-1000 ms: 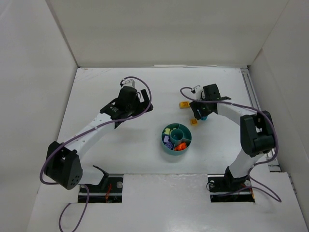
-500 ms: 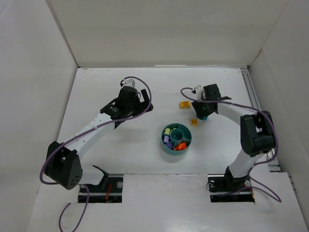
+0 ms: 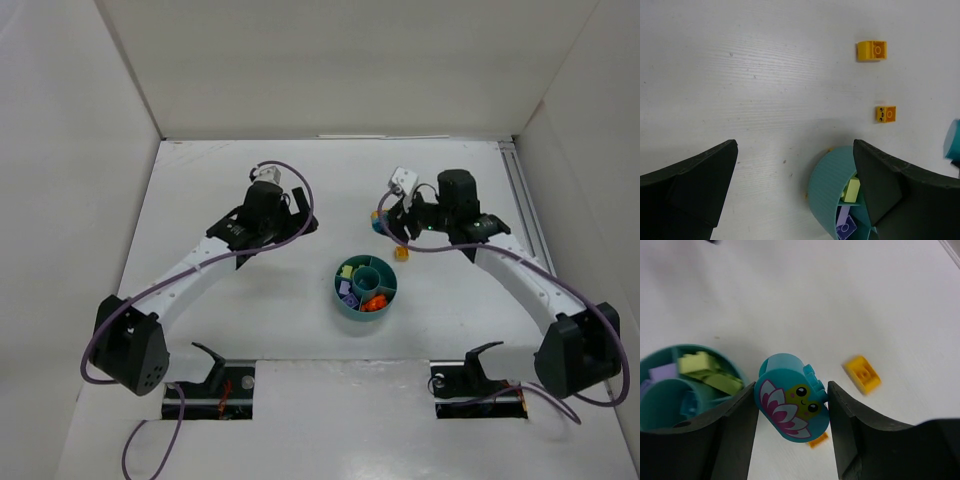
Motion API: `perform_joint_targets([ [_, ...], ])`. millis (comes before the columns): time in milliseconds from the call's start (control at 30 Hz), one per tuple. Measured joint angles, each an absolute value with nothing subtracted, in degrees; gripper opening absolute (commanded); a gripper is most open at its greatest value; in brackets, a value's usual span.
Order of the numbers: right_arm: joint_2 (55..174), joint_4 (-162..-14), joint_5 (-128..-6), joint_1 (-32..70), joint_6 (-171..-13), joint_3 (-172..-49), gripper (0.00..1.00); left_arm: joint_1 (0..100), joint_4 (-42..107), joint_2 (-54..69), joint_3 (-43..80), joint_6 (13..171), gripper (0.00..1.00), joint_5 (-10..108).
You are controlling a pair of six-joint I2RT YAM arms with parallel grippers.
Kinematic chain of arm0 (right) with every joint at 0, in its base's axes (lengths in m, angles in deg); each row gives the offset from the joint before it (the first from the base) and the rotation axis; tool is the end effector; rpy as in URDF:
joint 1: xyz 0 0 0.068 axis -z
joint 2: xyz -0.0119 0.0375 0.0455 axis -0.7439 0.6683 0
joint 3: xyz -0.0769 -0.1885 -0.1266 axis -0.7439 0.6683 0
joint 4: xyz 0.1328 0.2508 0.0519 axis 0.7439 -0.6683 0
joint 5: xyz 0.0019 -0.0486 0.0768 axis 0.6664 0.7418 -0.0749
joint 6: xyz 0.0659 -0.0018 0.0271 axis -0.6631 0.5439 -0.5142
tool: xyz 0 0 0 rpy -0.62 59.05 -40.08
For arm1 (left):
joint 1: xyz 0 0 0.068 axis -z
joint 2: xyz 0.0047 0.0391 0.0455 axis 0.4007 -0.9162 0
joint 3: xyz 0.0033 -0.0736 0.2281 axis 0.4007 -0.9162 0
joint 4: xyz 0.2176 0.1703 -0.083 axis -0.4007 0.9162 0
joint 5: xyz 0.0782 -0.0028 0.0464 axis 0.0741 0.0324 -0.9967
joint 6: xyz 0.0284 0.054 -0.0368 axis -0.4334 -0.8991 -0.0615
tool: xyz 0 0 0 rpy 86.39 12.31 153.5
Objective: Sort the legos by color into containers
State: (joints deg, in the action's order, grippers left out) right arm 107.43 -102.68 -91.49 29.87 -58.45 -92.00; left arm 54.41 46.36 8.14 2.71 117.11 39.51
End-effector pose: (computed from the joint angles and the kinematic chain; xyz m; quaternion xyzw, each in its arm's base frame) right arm 0.3131 0.1362 0.2449 -0.4473 0.7251 0.2096 0.4798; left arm 0.3045 -0.1801 0.2364 -0.0472 0.8685 -0.2665 0.4153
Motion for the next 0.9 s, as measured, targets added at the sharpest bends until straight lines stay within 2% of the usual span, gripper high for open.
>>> perform_joint_targets([
  [267,104.6,-100.9,-105.0,19.9,-56.4,-85.8,0.41,54.4,45.8,10.7,1.9,117.1,1.00,39.8],
  [700,103.0,-100.4,-108.4,17.9,-56.5,-80.8,0.43,54.4,44.7,13.5,-1.3,117.1,1.00,39.9],
  [900,102.3,-100.4,-109.2,17.6,-56.5,-80.1,0.56,54.4,44.7,13.6,-1.7,117.1,1.00,39.9],
])
